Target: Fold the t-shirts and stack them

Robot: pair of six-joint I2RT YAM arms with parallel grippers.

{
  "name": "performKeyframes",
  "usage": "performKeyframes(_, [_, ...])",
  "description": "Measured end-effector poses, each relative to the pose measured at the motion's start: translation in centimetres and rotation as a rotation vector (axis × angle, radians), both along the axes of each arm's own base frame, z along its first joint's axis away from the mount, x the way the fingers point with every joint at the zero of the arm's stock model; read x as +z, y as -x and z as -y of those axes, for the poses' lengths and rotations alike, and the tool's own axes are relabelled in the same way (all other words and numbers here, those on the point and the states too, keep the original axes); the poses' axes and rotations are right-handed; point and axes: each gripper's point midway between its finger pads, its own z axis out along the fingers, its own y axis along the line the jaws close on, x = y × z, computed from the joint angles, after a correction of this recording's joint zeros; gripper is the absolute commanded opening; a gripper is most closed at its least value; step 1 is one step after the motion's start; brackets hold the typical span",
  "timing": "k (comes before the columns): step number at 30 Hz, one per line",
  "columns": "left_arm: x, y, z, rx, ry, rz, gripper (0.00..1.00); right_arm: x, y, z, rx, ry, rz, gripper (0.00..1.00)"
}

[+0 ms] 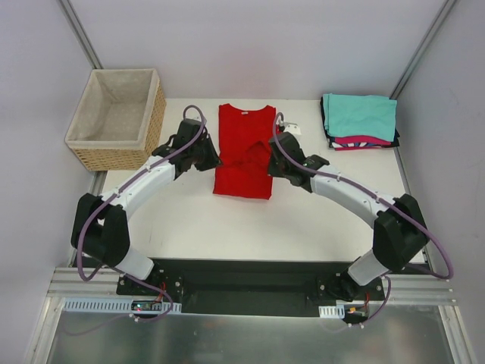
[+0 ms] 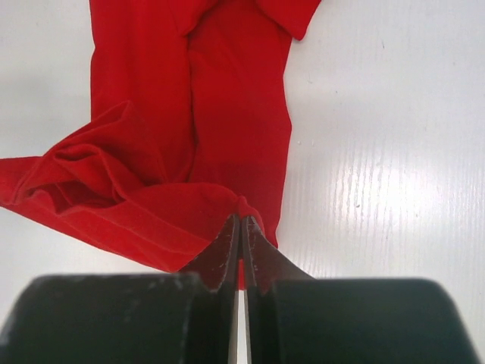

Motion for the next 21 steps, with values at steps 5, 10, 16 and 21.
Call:
performKeyframes(5, [-0.7, -1.9, -0.3, 0.024, -0.009, -0.018, 0.02, -0.4, -1.7, -0.2, -0.011, 0.0, -0.014, 0.01])
performKeyframes(10, [-2.0, -2.9, -0.4, 0.031, -0.025, -0.047, 0.02, -1.9, -2.9, 0.2, -0.024, 0.016, -0.046, 0.01])
performKeyframes(16, [-3.4, -4.3, 0.0, 0.023, -0.038, -0.072, 0.01, -3.1, -4.3, 0.4, -0.035, 0.021, -0.076, 0.01])
performKeyframes(21, [-4.5, -5.6, 0.1, 0.022, -0.038, -0.095, 0.02, -4.0, -5.8, 0.4, -0.044, 0.015, -0.097, 0.01])
